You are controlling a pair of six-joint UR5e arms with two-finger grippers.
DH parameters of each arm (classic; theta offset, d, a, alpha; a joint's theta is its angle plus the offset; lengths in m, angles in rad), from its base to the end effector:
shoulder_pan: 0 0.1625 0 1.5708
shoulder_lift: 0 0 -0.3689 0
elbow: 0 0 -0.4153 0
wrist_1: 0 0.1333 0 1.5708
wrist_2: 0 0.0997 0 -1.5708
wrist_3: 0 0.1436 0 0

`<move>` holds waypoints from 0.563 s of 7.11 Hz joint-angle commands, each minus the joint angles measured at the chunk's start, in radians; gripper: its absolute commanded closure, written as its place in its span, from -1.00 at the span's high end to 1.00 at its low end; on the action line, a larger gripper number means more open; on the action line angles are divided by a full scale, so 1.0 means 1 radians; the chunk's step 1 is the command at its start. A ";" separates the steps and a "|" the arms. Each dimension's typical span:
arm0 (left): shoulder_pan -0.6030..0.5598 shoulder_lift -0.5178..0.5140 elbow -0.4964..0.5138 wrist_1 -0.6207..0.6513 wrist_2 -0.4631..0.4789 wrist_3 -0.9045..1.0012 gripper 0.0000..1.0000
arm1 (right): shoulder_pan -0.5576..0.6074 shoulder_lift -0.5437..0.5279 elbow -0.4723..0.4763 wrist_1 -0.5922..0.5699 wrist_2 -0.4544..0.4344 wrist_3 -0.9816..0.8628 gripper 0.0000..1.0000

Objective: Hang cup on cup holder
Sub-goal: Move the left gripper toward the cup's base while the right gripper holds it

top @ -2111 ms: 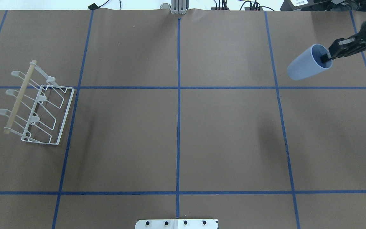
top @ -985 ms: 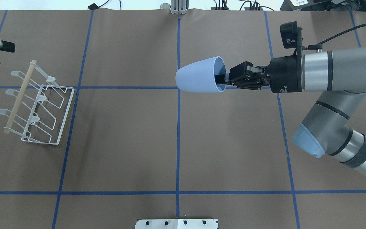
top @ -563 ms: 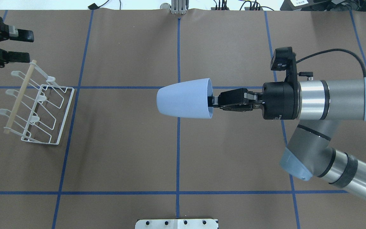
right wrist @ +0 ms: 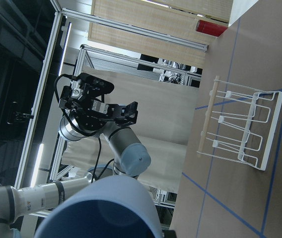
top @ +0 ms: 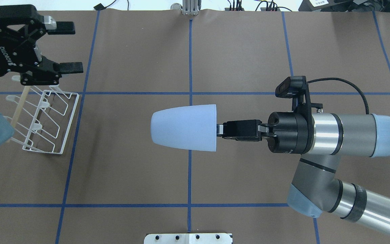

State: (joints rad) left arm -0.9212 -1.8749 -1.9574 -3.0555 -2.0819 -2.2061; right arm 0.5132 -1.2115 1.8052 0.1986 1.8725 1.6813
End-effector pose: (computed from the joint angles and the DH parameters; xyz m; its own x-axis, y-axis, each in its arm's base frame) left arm 0.2383 -0.4179 0.0967 -0.5445 -0.1389 -0.8272 0.1591 0.9512 -0.2644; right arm -0.3904 -0.3241 0.1079 -0.6481 -0.2444 0.7213 -0.2169 0.9671 0.1328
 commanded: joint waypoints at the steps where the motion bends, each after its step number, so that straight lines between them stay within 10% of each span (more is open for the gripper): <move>1: 0.144 -0.029 -0.009 -0.040 0.174 -0.057 0.96 | -0.004 0.013 0.006 0.030 -0.042 0.000 -1.00; 4: 0.254 -0.044 -0.014 -0.045 0.241 -0.053 0.96 | -0.005 0.030 0.005 0.053 -0.068 0.000 -1.00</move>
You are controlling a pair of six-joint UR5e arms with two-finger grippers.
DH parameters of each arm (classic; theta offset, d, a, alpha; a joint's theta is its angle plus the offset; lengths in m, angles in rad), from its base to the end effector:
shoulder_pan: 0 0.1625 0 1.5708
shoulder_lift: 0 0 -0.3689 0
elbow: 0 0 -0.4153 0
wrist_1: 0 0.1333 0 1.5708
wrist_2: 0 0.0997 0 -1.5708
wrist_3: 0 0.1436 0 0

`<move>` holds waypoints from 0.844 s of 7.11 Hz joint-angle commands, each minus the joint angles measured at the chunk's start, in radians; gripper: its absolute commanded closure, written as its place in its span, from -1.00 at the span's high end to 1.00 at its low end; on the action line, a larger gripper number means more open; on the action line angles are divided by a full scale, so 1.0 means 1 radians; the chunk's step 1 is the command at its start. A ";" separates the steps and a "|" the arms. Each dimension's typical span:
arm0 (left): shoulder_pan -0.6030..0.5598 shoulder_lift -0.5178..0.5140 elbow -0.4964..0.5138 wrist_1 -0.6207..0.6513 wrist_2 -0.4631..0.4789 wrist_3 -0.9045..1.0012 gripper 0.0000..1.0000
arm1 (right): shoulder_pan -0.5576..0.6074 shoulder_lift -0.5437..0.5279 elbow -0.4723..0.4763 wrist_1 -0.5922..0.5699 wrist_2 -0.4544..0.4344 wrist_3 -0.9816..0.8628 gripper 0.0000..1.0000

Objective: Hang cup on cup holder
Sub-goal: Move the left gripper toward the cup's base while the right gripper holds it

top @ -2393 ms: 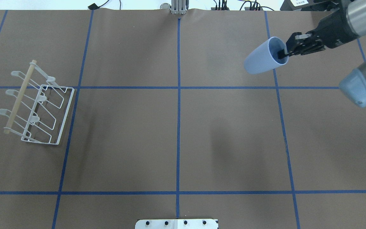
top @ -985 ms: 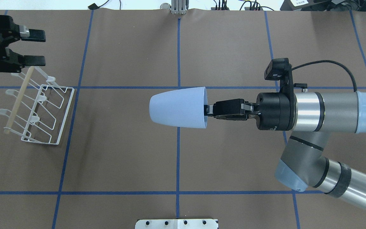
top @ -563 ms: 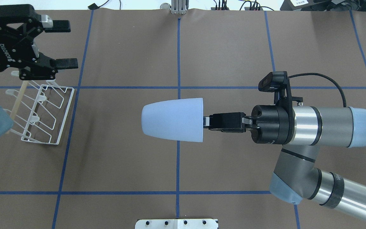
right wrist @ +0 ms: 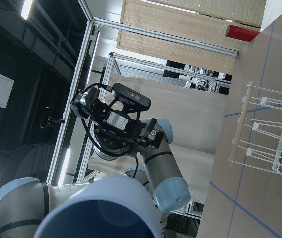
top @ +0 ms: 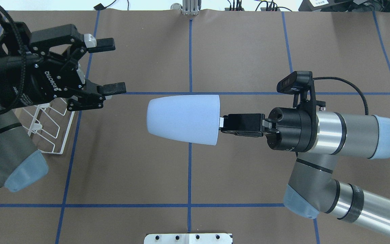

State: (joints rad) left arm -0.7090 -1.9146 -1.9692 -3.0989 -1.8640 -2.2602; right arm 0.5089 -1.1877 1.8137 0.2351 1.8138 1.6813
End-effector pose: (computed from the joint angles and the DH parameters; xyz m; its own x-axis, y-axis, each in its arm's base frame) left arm 0.2980 -0.3766 0.0643 -0.6668 -0.2303 -0.7088 0.0406 0.9384 -0.3431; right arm -0.3795 -0.3248 0.0906 -0.6954 -0.2654 0.6678 -0.2609 0.9591 0.1096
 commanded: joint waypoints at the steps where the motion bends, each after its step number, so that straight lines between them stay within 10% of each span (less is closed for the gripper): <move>1: 0.061 -0.004 -0.002 -0.003 0.022 0.004 0.96 | -0.001 0.008 -0.007 0.023 -0.016 0.002 -1.00; 6: 0.146 -0.044 -0.010 0.000 0.020 0.011 0.96 | -0.006 -0.003 -0.016 0.023 -0.018 -0.003 -1.00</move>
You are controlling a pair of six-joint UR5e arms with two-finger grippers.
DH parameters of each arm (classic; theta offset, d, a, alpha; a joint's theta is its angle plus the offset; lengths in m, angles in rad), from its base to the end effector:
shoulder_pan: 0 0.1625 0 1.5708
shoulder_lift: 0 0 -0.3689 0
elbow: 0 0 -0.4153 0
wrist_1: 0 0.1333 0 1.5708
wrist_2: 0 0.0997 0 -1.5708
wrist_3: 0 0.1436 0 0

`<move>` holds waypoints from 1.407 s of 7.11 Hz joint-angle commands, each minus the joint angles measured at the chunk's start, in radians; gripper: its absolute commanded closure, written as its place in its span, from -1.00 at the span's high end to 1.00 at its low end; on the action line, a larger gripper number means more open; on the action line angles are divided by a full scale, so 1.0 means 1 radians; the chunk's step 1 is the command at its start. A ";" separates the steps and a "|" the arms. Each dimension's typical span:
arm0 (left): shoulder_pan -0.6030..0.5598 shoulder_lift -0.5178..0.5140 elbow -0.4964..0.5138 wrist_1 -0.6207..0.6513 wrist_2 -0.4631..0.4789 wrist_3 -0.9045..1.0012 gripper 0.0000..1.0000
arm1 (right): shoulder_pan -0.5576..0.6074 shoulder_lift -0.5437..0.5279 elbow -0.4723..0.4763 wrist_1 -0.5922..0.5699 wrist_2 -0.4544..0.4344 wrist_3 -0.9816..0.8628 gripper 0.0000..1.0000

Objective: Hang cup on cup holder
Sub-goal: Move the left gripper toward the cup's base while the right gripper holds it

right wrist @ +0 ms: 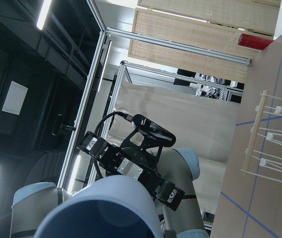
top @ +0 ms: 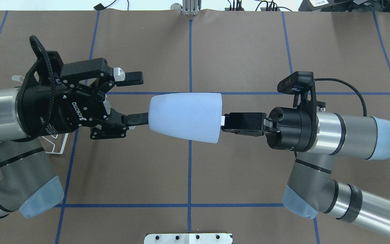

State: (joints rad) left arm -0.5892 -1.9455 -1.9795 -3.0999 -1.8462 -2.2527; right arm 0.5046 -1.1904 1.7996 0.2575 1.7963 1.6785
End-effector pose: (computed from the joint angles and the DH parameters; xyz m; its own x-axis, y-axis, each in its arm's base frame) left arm 0.3332 -0.3361 0.0459 -0.6680 -0.2830 -0.6882 -0.0682 0.9443 -0.3221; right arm -0.3819 -0.3265 0.0962 -0.7004 -0.2671 0.6619 -0.2708 0.9574 0.0999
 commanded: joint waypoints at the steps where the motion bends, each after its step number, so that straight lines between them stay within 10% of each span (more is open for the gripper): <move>1: 0.037 -0.018 0.002 0.003 0.002 0.004 0.96 | -0.003 0.000 -0.003 0.000 0.000 0.000 -1.00; 10: 0.077 -0.024 0.007 0.006 0.002 0.005 0.80 | -0.038 -0.009 -0.002 0.009 0.003 -0.002 -1.00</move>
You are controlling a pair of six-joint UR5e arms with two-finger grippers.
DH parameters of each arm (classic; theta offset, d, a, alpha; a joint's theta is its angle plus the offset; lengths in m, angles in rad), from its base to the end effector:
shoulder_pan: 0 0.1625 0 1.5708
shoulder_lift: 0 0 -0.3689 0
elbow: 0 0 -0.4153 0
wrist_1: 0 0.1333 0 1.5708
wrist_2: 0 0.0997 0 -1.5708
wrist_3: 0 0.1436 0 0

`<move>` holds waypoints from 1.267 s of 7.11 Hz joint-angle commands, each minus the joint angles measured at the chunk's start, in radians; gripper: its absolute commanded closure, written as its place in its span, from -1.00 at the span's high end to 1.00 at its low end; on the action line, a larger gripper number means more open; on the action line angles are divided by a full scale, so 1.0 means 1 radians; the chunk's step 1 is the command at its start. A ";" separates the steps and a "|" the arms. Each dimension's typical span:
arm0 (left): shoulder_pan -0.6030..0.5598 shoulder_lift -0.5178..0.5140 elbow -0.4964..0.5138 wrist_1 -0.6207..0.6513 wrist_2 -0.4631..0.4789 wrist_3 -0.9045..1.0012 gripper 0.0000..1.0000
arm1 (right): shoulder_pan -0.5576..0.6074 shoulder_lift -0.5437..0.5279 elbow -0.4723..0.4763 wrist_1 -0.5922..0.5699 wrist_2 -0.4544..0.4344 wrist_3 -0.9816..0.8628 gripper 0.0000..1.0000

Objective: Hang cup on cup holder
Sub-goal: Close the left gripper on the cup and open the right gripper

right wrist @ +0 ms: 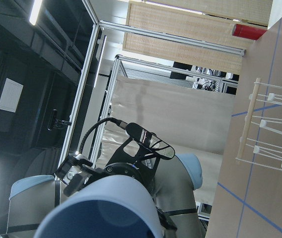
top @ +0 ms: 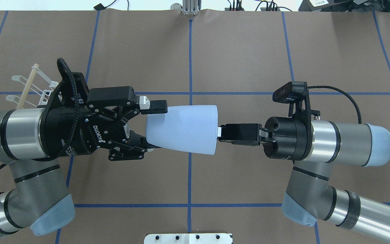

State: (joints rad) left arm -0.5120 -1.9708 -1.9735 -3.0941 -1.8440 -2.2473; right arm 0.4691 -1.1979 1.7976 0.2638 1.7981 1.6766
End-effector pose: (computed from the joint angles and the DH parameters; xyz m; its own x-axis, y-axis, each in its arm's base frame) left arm 0.3586 -0.3100 0.0362 -0.6541 -0.3239 -0.6836 -0.1398 0.9399 -0.3116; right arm -0.3935 -0.3126 0.1005 -0.7069 -0.2430 0.6642 -0.2365 0.9663 0.1017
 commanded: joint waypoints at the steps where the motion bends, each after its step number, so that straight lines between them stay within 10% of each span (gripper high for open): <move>1: 0.001 0.001 0.002 0.000 0.000 0.001 0.80 | -0.003 0.000 0.002 0.003 0.001 0.000 -1.00; 3: 0.000 0.001 0.002 -0.002 -0.006 0.000 0.54 | -0.004 0.000 0.002 0.003 0.001 0.000 -1.00; 5: 0.003 0.003 -0.001 -0.003 -0.006 0.000 -0.25 | -0.006 0.001 0.002 0.002 -0.003 0.000 -1.00; 6: 0.003 0.001 -0.004 -0.006 -0.006 0.001 -0.89 | -0.006 0.001 0.002 0.002 -0.003 0.005 0.05; 7: 0.003 0.003 -0.004 -0.006 -0.008 0.002 -1.00 | -0.007 0.001 0.002 0.002 -0.012 0.009 0.99; 9: 0.003 0.004 -0.001 -0.006 -0.011 0.000 -1.00 | -0.006 -0.003 0.005 0.002 -0.038 0.011 1.00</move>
State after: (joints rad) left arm -0.5094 -1.9680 -1.9763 -3.1000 -1.8521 -2.2461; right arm 0.4617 -1.1984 1.8007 0.2654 1.7755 1.6856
